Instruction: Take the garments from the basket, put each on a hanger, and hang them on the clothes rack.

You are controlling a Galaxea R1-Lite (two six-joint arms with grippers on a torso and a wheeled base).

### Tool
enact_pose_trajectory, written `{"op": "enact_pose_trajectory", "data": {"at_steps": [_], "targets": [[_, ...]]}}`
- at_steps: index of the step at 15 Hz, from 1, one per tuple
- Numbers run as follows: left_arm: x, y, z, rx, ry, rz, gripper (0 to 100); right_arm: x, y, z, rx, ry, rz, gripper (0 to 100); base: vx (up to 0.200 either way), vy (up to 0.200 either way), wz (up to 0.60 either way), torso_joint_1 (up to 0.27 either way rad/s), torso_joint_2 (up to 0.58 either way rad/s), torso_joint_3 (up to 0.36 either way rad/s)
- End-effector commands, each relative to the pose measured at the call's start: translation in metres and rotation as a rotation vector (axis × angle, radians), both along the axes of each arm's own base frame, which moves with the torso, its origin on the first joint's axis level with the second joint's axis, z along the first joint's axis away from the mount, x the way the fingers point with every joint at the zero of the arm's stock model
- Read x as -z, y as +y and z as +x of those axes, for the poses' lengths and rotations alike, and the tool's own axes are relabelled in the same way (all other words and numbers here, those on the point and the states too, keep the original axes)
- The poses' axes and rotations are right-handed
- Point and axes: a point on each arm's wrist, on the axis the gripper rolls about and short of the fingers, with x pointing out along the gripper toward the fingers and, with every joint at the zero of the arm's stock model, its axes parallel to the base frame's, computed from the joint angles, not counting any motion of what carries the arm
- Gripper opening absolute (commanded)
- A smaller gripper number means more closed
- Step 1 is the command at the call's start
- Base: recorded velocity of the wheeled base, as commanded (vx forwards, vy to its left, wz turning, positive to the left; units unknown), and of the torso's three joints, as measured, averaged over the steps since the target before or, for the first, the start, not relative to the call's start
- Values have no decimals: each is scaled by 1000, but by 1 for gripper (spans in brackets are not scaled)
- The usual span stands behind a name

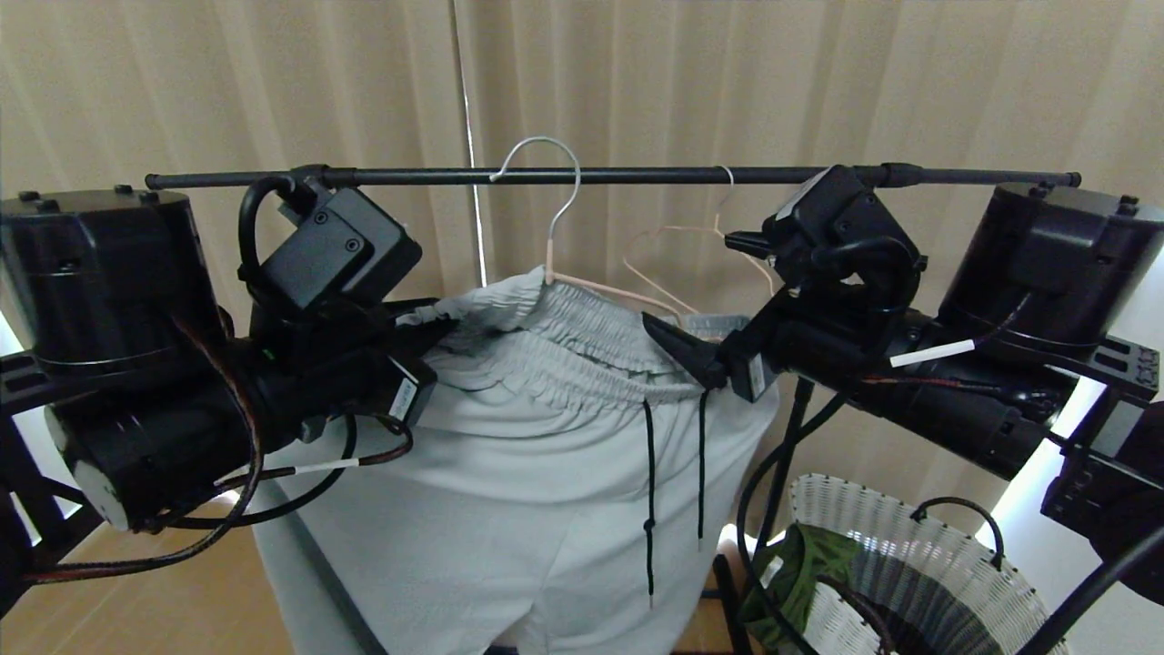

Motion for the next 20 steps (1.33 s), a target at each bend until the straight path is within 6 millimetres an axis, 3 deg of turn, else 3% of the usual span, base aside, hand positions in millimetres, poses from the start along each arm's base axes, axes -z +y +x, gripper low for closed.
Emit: {"op": "enact_pose_trajectory", "data": {"at_steps": [1,6,7,20], "targets": [[-2,-4,-3,20,-10,-6,0,9,5,7,-1,18,-21,100,0,0,0,0,0,0],[-2,-8,-8,49,-29,-19,0,9,11,13,3,15,-20,100,0,0,0,0,0,0],[-2,-9,-11,59,-29,-20,0,9,11,13,3,14,-19,0,0,0,0,0,0,0],[0,-6,-15,61,-22,-17,0,5,8,10,8,0,-7,0,0,0,0,0,0,0]]}}
